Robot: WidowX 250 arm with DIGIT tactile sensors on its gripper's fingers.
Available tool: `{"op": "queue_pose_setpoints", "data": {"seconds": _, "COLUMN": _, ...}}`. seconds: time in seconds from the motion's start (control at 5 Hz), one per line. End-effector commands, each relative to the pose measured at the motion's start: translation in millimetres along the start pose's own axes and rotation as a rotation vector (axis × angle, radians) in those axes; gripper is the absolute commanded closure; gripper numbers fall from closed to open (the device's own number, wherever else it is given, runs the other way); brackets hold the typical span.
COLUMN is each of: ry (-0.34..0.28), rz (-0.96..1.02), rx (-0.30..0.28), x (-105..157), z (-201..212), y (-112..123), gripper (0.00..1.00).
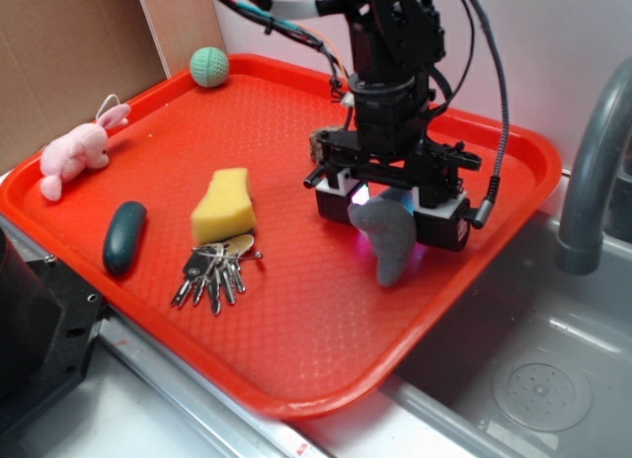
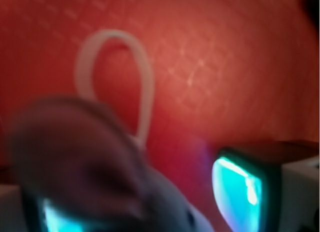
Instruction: Grab the gray animal.
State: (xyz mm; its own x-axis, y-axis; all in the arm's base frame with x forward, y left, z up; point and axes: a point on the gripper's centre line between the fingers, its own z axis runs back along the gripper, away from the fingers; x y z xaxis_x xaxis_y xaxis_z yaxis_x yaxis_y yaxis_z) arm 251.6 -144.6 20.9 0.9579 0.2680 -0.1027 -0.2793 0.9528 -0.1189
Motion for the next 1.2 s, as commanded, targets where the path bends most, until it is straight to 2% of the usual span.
{"op": "queue_pose_setpoints", "data": {"seconds": 0.0, "ry": -0.002, "rz": -0.006, "rx": 0.024, "x": -19, "z": 5, "y": -1, "gripper": 1.0}}
{"op": "queue_pose_setpoints", "data": {"seconds": 0.2, "ry": -0.038, "rz": -0.038, "rx": 0.119, "x": -28, "z": 29, "y": 9, "gripper": 1.0}}
{"op": "queue_pose_setpoints", "data": {"seconds": 0.4, "ry": -0.091, "rz": -0.104, "rx": 0.16, "x": 18, "z": 85, "y": 18, "gripper": 1.0}}
{"op": "queue_pose_setpoints", "data": {"seconds": 0.6, "ry": -0.186, "rz": -0.112, "rx": 0.24, "x": 19, "z": 147, "y": 53, "gripper": 1.0}}
{"op": "queue_pose_setpoints", "data": {"seconds": 0.8, "ry": -0.188, "rz": -0.065, "rx": 0.279, "x": 15, "z": 185, "y": 82, "gripper": 1.0}}
{"op": "queue_pose_setpoints", "data": {"seconds": 1.0, "ry": -0.214, "rz": -0.004, "rx": 0.31, "x": -10, "z": 205, "y": 96, "gripper": 1.0}}
